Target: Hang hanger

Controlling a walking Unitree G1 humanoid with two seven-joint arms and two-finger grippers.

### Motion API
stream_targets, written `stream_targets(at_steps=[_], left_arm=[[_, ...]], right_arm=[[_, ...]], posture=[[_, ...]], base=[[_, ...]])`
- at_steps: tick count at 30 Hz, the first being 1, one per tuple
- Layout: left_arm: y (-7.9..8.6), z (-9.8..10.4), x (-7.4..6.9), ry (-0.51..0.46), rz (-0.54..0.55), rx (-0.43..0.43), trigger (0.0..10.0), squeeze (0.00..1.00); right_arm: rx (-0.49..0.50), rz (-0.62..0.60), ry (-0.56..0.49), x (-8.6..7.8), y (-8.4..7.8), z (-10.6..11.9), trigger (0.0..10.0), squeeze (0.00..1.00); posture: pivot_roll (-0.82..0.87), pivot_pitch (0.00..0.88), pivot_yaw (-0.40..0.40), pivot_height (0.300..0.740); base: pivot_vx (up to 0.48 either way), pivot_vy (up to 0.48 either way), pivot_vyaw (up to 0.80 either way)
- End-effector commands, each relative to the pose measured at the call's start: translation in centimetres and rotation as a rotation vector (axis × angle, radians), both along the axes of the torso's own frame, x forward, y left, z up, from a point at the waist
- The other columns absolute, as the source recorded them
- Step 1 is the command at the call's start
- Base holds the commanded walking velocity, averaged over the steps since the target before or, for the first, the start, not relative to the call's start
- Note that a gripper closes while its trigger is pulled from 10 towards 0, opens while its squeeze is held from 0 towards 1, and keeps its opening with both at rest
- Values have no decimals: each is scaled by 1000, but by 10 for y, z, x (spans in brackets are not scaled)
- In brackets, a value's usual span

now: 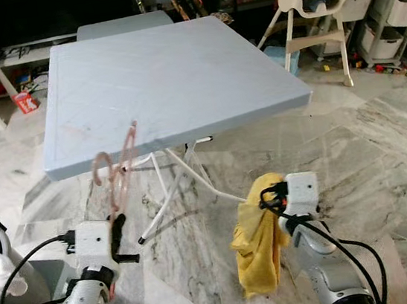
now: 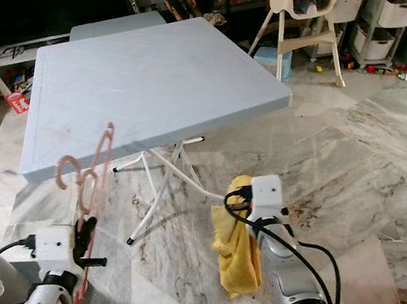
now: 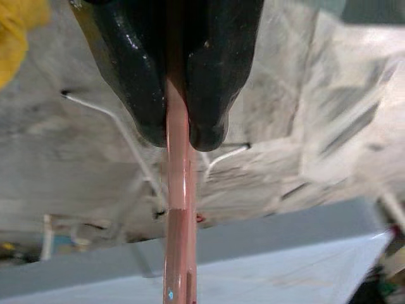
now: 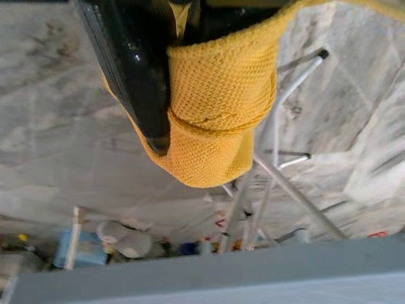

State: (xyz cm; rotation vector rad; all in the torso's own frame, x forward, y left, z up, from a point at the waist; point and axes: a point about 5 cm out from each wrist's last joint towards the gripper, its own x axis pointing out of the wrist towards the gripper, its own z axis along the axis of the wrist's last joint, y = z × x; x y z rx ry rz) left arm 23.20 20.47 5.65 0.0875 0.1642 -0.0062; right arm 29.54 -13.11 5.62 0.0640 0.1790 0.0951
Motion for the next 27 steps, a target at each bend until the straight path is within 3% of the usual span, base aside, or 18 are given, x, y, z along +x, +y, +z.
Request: stream_targets(at_steps=[1,7,13,17,22,27], left_arm=[[-3,0,-1,1,23,-20,10000,0],[-16,5,8,-21,-48,-5,10000,0],[-24,9,28,-7,-157,15,10000,0],[-36,14,48,-6,-249,29,10000,0],[-50,9,54,3,-275,7,10000,0],[-53,0,45,20,-272,-14,10000,0]], right_arm=[[10,-18,-11,5,-4,4,10000,0],[8,-66,-10,-1,-12,-1,10000,0],[20,-192,-10,-8,-27,-7,10000,0],[10,-311,-25,-18,-47,-8,10000,0],[-18,-341,-33,-24,-63,-7,10000,0],[-37,-317,-35,-35,-60,-4,10000,0]], posture=[[48,0,-28,740],[5,0,41,740],[-77,0,153,740],[-147,0,226,740],[-214,0,229,740],[-232,0,179,740]], base=[[0,0,0],[0,0,0],[0,0,0],[0,0,0],[0,0,0],[0,0,0]])
